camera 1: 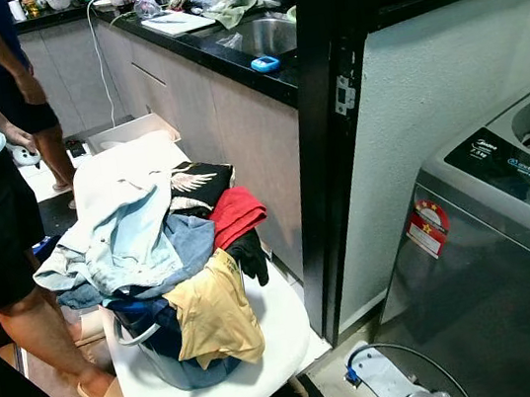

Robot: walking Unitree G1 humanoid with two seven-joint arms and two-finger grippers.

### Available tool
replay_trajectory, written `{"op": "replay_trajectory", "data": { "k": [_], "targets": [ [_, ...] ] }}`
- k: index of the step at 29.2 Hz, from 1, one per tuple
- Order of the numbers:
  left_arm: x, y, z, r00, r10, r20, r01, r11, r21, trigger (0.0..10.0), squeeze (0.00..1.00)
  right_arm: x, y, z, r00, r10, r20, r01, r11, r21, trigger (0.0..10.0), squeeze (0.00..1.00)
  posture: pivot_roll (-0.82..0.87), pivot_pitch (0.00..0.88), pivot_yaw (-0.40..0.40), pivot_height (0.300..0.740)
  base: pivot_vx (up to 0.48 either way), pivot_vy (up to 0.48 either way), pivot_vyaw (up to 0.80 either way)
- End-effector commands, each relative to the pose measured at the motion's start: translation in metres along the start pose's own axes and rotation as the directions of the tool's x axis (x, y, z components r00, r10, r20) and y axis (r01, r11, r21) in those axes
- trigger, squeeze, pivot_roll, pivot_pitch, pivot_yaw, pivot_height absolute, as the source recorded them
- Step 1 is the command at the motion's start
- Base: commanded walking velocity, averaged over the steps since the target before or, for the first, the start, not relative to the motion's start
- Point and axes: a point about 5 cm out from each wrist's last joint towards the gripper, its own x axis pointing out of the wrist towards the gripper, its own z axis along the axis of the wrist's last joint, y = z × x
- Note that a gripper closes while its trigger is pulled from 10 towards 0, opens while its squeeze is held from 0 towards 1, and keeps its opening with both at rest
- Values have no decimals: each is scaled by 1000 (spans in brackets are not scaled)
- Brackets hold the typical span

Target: Clothes washing

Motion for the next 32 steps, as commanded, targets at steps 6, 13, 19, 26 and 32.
{"op": "replay_trajectory", "data": {
  "k": [6, 13, 19, 26, 32],
  "targets": [
    [-1, -5, -9, 999, -12, -44, 13, 1000, 25, 10000, 0, -2, -6, -14, 996, -85, -20, 88, 975, 203, 10000, 0, 20, 0, -66, 740, 0, 0, 0],
    [-1, -6, -9, 999, -10, -41, 11, 1000, 28, 10000, 0, -1, 7, -22, 998, -42, -38, 48, 983, 175, 10000, 0, 41, 0, -89, 740, 0, 0, 0],
    [-1, -8, -9, 999, -8, -38, 8, 1000, 15, 10000, 0, 0, -9, 23, 986, -84, 144, 28, 935, 354, 10000, 0, 30, 0, -86, 740, 0, 0, 0],
    [-2, -8, -11, 998, -23, -54, 25, 999, 32, 10000, 0, -12, -28, 104, 887, -53, 458, -176, 879, 444, 10000, 0, -5, 0, -52, 740, 0, 0, 0],
    [-2, 7, -7, 999, 4, -53, -2, 999, 34, 10000, 0, -28, -16, 160, 748, 93, 657, -340, 904, 260, 10000, 0, 4, 0, -53, 740, 0, 0, 0]
  ]
}}
